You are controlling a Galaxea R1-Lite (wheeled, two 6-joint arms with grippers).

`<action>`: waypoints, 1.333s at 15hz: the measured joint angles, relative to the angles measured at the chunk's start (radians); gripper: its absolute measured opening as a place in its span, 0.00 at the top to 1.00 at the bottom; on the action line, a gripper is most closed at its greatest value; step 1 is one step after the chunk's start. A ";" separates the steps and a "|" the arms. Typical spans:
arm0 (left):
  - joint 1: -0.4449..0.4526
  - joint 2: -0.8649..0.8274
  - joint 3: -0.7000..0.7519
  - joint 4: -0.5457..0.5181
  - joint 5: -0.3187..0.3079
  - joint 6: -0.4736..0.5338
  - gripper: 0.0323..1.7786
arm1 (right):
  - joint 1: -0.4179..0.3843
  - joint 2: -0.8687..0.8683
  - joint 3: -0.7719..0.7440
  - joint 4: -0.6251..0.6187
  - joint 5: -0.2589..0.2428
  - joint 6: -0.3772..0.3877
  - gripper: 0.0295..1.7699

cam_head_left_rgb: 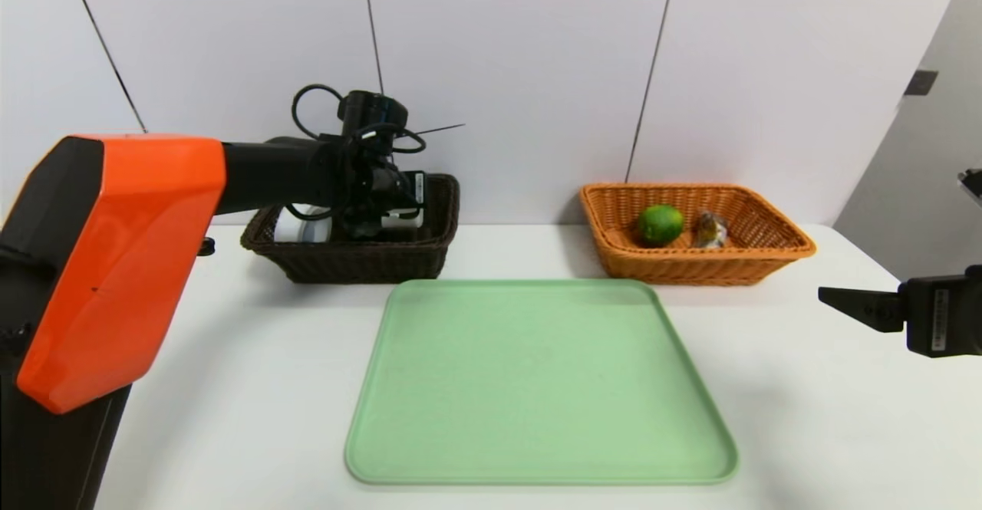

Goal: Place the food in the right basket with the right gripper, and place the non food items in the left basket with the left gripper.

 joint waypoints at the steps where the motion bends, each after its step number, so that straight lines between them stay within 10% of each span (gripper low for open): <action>1: 0.002 0.009 0.000 0.000 -0.004 0.000 0.46 | 0.000 -0.001 0.005 0.000 -0.015 -0.003 0.04; 10: 0.010 0.036 0.000 0.000 -0.004 -0.003 0.46 | 0.001 -0.029 0.014 0.001 -0.026 -0.008 0.04; 20: 0.008 -0.084 0.001 0.010 0.011 0.000 0.16 | 0.002 -0.052 0.021 0.001 -0.022 -0.008 0.04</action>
